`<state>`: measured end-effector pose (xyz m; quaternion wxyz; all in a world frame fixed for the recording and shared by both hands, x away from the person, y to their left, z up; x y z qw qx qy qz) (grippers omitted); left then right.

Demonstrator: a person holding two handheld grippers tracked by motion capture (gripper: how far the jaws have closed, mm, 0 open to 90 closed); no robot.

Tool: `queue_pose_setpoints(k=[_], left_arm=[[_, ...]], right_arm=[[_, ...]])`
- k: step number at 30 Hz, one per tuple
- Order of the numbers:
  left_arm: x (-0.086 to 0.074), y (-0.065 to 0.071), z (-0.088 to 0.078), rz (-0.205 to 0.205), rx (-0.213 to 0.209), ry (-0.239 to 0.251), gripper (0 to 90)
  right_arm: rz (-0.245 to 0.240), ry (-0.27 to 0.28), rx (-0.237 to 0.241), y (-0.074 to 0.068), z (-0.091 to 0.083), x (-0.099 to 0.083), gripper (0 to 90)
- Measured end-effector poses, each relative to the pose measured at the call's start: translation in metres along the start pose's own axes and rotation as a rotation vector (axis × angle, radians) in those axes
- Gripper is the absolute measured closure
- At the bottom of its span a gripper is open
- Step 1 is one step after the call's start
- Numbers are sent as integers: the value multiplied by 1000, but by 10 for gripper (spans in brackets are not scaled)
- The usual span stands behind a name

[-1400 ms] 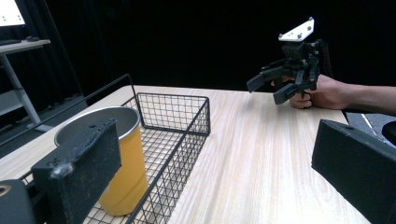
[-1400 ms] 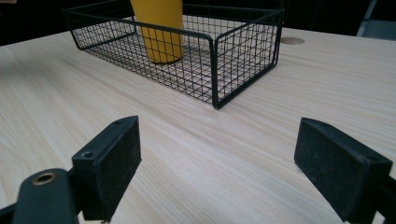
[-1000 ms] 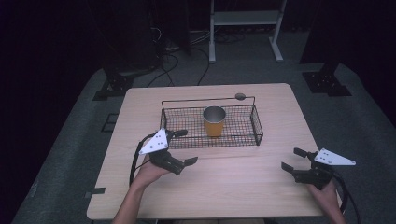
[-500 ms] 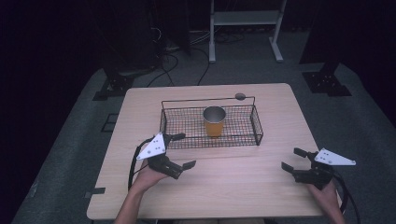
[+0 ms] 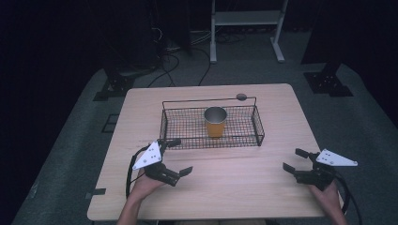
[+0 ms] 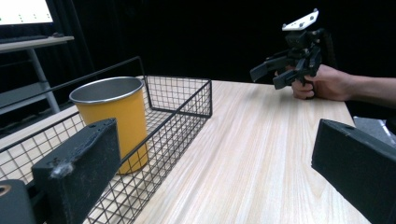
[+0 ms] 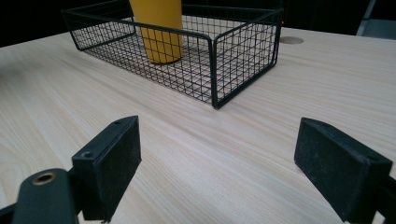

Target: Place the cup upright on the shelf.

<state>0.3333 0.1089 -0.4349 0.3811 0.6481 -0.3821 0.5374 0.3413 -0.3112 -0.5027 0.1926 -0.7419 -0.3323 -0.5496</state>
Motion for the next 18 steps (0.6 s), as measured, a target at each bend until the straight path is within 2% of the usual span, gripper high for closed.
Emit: queue_pose_setpoints(k=[2, 7, 9, 15, 18], left_arm=[[-2, 2, -1, 9, 10, -7, 7], [-8, 8, -6, 1, 20, -4, 7], [-10, 12, -7, 4, 22, 9, 8], [-17, 15, -11, 5, 50, -7, 7], [-18, 16, -14, -10, 51, 22, 7]], right_arm=[[0, -1, 0, 0, 0, 0, 136], [0, 1, 1, 0, 0, 0, 136], [1, 1, 1, 0, 0, 0, 136], [0, 1, 1, 0, 0, 0, 136], [-1, 3, 4, 0, 0, 0, 137]])
Point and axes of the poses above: each handheld gripper's, and its own axes: z roughly forward along the jaws, x roughly out of its top, y roughly to its right, the point moved 7 cm from there along z, roughly forward along the jaws, and after that the axes turned 10 degrees about -z, right-handed, at the moved point
